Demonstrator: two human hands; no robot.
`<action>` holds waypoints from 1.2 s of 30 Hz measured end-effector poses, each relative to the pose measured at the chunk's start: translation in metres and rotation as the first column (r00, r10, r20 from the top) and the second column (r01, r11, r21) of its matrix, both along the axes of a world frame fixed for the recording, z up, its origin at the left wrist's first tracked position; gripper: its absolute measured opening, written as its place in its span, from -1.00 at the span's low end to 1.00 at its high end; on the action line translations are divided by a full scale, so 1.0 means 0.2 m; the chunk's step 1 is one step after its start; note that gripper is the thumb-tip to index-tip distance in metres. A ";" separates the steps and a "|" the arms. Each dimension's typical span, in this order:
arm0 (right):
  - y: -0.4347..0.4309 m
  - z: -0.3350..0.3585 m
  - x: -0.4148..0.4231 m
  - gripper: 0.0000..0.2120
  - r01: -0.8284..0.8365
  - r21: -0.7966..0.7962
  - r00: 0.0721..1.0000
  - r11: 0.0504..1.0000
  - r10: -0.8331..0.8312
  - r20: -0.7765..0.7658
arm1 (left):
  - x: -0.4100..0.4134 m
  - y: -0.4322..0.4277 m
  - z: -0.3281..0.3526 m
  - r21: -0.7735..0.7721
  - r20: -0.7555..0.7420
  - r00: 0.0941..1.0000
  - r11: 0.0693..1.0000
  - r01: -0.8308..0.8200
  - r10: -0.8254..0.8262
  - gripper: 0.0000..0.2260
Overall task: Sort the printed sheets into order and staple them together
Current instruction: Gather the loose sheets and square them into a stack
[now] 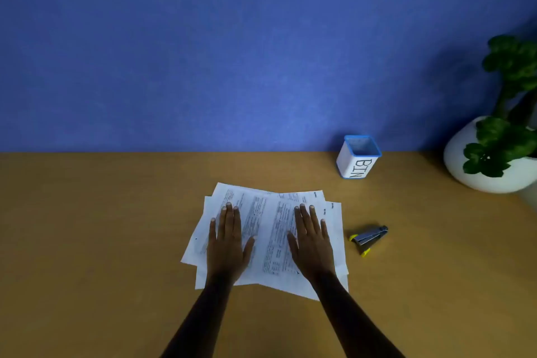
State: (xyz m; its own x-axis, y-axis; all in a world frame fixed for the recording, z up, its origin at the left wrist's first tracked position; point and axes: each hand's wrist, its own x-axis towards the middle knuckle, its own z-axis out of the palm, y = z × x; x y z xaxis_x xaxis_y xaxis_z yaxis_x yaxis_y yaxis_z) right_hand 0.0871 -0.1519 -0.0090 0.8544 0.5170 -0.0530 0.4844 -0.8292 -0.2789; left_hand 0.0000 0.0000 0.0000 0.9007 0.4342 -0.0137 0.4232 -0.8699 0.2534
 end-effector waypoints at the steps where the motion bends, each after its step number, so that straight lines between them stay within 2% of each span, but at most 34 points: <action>1: 0.00 -0.02 0.00 -0.41 0.001 0.003 1.000 1.000 -0.001 -0.004 | 0.00 0.01 -0.03 -0.023 0.022 1.000 1.000 -0.011 0.011 -0.27; 10: 0.02 -0.15 0.02 -0.43 -0.024 0.054 1.000 0.998 0.025 -0.011 | 0.01 0.01 -0.08 -0.041 -0.018 1.000 0.999 -0.003 0.002 -0.29; 17: 0.03 -0.13 0.00 -0.48 -0.034 0.132 0.998 0.991 0.028 0.049 | 0.02 0.02 -0.09 -0.080 -0.016 1.000 0.997 -0.006 0.005 -0.29; 21: 0.03 -0.15 0.01 -0.20 -0.042 0.124 0.999 0.991 0.037 0.040 | 0.03 0.03 -0.09 -0.106 -0.049 0.999 0.994 0.002 -0.007 -0.30; 27: 0.03 -0.13 0.00 -0.16 -0.022 0.126 1.000 0.992 0.023 -0.004 | 0.04 0.06 -0.04 -0.078 -0.106 0.994 0.997 0.000 -0.009 -0.29; 30: 0.04 -0.11 0.00 -0.13 -0.015 0.117 1.000 0.993 0.017 -0.019 | 0.04 0.08 -0.01 -0.037 -0.164 0.984 0.997 -0.073 0.066 -0.35; 33: 0.03 -0.10 -0.01 -0.12 -0.017 0.115 1.000 0.993 0.019 -0.025 | 0.04 0.14 -0.02 -0.028 -0.099 0.975 0.979 -0.202 0.199 -0.56; 36: 0.04 -0.08 -0.02 -0.17 -0.006 0.096 0.999 0.995 0.009 -0.031 | 0.04 0.20 -0.02 -0.085 -0.084 0.940 0.937 -0.338 0.332 -0.55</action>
State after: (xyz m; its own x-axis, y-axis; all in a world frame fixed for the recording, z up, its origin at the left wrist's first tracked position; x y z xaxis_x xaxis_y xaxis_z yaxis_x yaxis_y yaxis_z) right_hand 0.0835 -0.1440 -0.0250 0.8489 0.5277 -0.0301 0.4805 -0.7941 -0.3722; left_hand 0.0072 0.0391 -0.0041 0.6988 0.7042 -0.1260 0.7047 -0.6473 0.2906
